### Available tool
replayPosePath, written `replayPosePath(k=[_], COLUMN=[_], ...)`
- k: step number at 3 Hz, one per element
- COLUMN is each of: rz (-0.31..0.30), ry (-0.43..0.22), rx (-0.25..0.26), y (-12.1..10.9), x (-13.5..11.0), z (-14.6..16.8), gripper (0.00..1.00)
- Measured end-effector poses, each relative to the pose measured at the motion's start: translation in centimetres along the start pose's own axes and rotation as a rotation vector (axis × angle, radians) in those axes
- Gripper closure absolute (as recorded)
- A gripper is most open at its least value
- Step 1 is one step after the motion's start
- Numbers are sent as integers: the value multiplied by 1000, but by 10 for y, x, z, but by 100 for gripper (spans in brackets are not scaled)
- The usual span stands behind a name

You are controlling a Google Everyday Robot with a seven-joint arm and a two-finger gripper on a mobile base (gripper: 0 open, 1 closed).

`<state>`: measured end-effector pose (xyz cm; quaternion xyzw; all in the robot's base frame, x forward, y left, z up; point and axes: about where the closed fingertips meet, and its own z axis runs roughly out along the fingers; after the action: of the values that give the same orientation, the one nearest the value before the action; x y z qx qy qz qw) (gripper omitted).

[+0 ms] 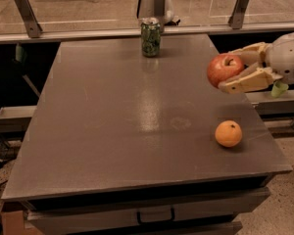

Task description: Move apple near orange

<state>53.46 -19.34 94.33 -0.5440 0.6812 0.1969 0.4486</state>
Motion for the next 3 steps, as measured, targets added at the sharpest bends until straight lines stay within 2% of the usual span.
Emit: replayPosePath(k=[1,2,3], rz=[47,93,121], ry=[4,15,13], rx=[-20,-84,-169], y=[2,13,29], x=[27,52,76], z=[-28,-38,-33], gripper=[100,100,100])
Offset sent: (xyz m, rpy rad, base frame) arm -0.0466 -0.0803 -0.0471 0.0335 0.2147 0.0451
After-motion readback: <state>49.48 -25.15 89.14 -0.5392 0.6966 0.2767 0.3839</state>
